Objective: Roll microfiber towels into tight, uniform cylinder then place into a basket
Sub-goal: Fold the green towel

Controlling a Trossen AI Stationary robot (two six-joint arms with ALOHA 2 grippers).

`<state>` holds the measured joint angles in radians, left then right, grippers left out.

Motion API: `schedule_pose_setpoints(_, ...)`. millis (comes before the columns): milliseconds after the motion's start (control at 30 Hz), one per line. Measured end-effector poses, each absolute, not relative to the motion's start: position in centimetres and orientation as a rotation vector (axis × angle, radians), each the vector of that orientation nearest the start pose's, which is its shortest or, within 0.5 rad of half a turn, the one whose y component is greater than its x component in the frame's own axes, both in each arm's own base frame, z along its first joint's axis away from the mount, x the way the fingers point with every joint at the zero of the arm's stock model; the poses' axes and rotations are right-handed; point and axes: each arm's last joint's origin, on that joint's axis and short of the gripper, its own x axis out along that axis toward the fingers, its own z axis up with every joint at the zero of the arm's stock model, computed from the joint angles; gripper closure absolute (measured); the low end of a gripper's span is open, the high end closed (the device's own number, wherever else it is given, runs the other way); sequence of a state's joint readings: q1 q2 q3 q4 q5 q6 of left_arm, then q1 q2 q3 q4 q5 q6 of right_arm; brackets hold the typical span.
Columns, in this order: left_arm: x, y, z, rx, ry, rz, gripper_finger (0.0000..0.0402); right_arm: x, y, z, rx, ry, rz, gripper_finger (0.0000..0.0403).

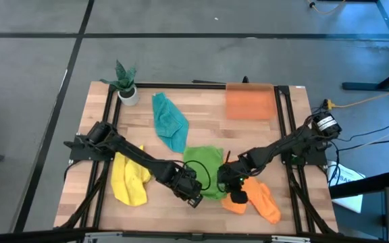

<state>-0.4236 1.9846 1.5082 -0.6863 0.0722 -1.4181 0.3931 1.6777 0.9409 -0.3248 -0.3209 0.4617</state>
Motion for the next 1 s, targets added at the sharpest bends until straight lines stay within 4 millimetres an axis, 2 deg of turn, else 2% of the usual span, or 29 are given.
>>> schedule_pose_setpoints(233,36.9,-17.2,19.7,-1.098,1.293,0.465,0.0402,29.3,13.0,16.6,0.424,1.190,0.510,0.0395)
schedule_pose_setpoints(467,36.8,-17.1,19.6,-1.136,1.298,0.517,0.0402,29.9,11.6,16.5,0.563,1.220,0.404,0.0394)
schedule_pose_setpoints(800,36.5,-16.0,19.3,-1.091,1.291,0.616,0.0402,30.2,11.2,15.3,0.529,1.237,0.361,0.0394)
schedule_pose_setpoints(1000,36.7,-15.8,19.2,-1.070,1.294,0.607,0.0402,30.1,11.1,15.1,0.513,1.249,0.321,0.0394)
